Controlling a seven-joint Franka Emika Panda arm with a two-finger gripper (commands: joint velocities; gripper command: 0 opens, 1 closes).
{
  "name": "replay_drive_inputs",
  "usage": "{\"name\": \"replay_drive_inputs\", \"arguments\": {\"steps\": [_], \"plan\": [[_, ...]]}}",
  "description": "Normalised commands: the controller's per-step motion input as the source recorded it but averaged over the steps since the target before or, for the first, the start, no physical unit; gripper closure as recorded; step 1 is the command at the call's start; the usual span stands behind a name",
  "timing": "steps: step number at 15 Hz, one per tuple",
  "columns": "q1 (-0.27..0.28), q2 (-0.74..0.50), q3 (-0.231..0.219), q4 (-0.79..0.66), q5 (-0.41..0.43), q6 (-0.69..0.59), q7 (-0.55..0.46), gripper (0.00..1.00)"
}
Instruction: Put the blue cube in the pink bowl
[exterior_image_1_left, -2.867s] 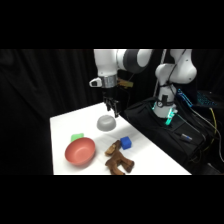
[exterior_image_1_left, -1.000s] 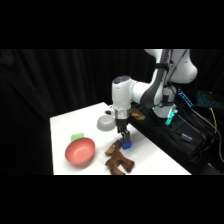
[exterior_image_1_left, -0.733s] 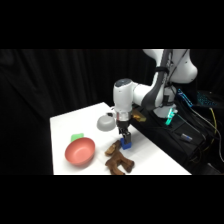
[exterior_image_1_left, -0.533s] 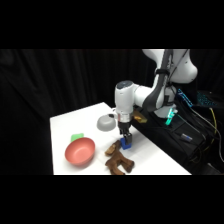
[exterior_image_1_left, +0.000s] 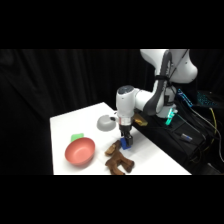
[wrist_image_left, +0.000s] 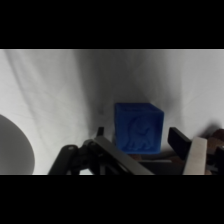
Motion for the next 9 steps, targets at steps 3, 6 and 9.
{"name": "replay_drive_inputs", "arguments": {"steps": [3,6,9], "plan": [[0.122,0.12,-0.100,0.03,-0.050,0.19,0.07,0.00],[0.121,0.11,-0.101,0.04,-0.034,0.17,0.06,0.00],[0.146,0.09,-0.128,0.04,-0.060,0.16,0.06,0.00]]}}
